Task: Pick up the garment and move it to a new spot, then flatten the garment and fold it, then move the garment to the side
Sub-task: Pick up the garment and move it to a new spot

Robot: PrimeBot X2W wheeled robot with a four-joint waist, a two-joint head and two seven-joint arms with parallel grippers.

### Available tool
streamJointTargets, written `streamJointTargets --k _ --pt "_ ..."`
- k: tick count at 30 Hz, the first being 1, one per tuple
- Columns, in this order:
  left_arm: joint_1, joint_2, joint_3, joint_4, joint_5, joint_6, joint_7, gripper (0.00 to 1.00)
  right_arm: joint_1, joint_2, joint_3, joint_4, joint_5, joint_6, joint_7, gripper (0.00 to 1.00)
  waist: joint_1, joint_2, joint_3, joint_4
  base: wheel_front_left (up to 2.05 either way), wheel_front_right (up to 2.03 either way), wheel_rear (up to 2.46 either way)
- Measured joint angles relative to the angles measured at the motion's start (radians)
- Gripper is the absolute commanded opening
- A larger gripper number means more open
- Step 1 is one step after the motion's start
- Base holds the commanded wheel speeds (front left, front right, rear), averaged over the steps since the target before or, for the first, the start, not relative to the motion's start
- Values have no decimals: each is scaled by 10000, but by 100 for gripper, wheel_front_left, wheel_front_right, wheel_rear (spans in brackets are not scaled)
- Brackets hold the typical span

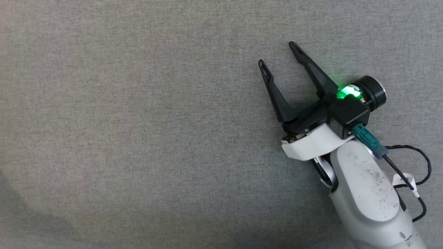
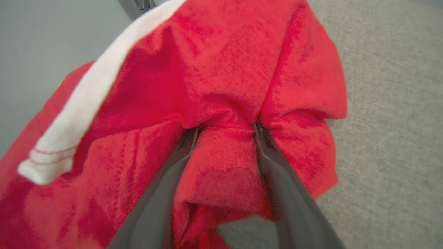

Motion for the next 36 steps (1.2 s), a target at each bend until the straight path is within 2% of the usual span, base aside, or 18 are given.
streamJointTargets --k 4,8,14,20,23,31,33,34,36 --pt "2 23 -295 63 -144 10 -364 0 8 -13 -276 52 61 0 2 100 0 0 -82 -125 0 0 0" --pt "-5 79 -709 -301 -182 10 -1175 0 148 -113 -420 270 180 -6 35 100 0 0 -434 -180 0 0 0" --pt "-364 366 -1524 -1672 12 2 -1887 0 653 -190 -525 677 627 -15 79 100 0 0 -1250 -263 0 0 0" --pt "-469 211 -1914 -3302 385 0 -1973 0 1094 -203 -637 907 1101 -15 81 100 0 0 -2171 -478 0 0 0" --pt "-333 -322 -2182 -3954 894 0 -1987 0 1386 -203 -740 1018 1344 -15 81 100 0 0 -2633 -634 0 0 0" --pt "1081 -2470 -2592 -5183 1432 0 -1987 0 2196 -205 -773 1360 1793 -15 81 100 0 0 -3778 -1249 0 0 0" --pt "1593 -3007 -2675 -5375 1509 0 -1987 0 2382 -207 -725 1411 1847 -15 81 100 0 0 -4004 -1513 0 0 0" --pt "2095 -3542 -2895 -5561 1682 0 -1985 0 2545 -207 -686 1465 1860 -15 81 100 0 1 -4211 -1781 0 0 0" --pt "2543 -3977 -3085 -5691 1854 0 -1987 0 2667 -207 -692 1496 1862 -15 81 100 0 0 -4398 -2000 0 0 0"
